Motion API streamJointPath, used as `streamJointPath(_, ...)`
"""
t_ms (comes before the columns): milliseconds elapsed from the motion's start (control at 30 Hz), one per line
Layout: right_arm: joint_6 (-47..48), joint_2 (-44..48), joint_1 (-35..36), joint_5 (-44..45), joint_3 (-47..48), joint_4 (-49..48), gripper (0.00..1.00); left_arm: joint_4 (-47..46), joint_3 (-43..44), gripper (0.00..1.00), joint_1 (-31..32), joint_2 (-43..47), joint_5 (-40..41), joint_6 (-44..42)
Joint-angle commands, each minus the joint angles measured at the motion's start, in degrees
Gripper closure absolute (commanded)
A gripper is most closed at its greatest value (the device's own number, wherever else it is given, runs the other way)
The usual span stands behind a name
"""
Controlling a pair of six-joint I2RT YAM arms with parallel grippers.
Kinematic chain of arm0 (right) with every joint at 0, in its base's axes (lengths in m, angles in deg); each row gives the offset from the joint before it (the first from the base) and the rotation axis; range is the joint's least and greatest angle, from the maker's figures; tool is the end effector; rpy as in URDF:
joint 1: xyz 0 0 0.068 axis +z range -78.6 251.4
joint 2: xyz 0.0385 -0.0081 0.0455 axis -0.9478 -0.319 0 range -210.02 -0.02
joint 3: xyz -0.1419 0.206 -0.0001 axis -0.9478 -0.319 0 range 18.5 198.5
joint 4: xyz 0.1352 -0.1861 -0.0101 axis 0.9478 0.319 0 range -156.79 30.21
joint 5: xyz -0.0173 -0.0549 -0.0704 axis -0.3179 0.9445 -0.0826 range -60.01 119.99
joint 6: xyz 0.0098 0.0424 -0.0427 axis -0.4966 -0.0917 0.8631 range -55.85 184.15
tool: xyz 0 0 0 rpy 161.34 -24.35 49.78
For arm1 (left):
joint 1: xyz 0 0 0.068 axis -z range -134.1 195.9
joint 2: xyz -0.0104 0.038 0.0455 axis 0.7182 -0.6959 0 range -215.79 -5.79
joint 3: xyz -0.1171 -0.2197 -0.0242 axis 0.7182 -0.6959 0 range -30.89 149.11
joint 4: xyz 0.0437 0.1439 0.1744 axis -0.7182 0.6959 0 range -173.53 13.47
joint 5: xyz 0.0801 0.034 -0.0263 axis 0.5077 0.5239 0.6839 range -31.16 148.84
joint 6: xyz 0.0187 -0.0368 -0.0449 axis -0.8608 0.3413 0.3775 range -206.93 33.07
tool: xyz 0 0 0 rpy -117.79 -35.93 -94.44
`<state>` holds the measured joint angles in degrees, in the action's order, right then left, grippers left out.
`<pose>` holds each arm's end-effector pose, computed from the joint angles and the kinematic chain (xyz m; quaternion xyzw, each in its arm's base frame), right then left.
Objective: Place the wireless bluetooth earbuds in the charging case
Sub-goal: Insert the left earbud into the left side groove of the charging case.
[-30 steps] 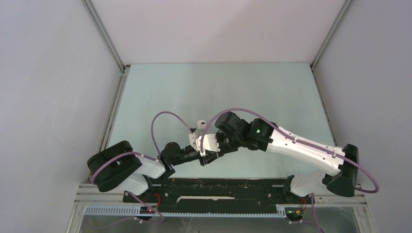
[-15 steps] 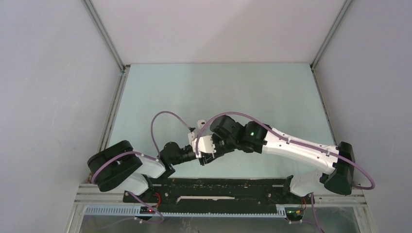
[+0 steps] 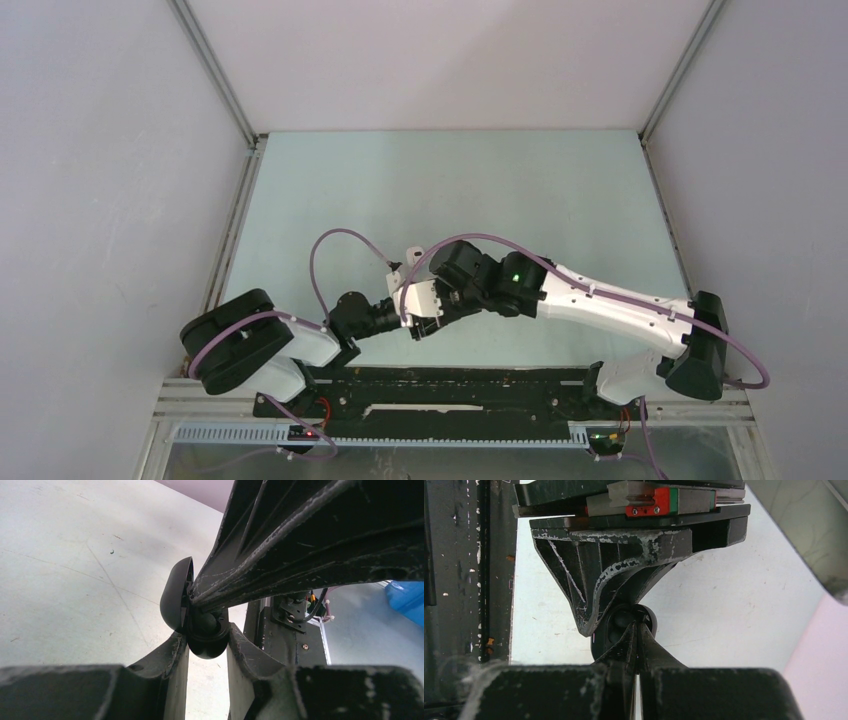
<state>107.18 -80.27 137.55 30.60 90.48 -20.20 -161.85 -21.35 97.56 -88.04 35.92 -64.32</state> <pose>0.1080 0.2431 0.2817 -0.7760 0.5537 0.0556 0.2968 0.1246 -0.1861 0.1791 0.3075 0.6003 -0.5447 0.4983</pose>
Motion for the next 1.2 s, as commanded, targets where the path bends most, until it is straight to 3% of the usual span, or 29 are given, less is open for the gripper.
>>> streamJointPath(0, -0.3, -1.0, -0.2, 1.0, 0.2, 0.9, 1.0, -4.2, 0.2, 1.0, -0.5, 0.1, -0.4, 0.8)
streamJointPath(333, -0.1, 0.1, 0.1, 0.0, 0.2, 1.6, 1.0, -4.2, 0.1, 1.0, -0.7, 0.0, 0.3, 0.8)
streamJointPath(867, -4.5, 0.9, -2.3, -6.3, 3.7, 3.7, 0.8, -4.2, 0.2, 1.0, -0.8, -0.4, 0.6, 0.6)
streamJointPath(1000, -5.5, 3.5, -5.8, -12.4, 5.2, 5.4, 0.67, -4.1, 0.2, 1.0, -0.8, -0.5, 0.3, 0.5)
streamJointPath(1167, -6.2, 8.1, -13.0, -23.5, 6.7, 6.7, 0.59, -4.2, 0.3, 1.0, -0.8, -0.6, -0.2, 0.4)
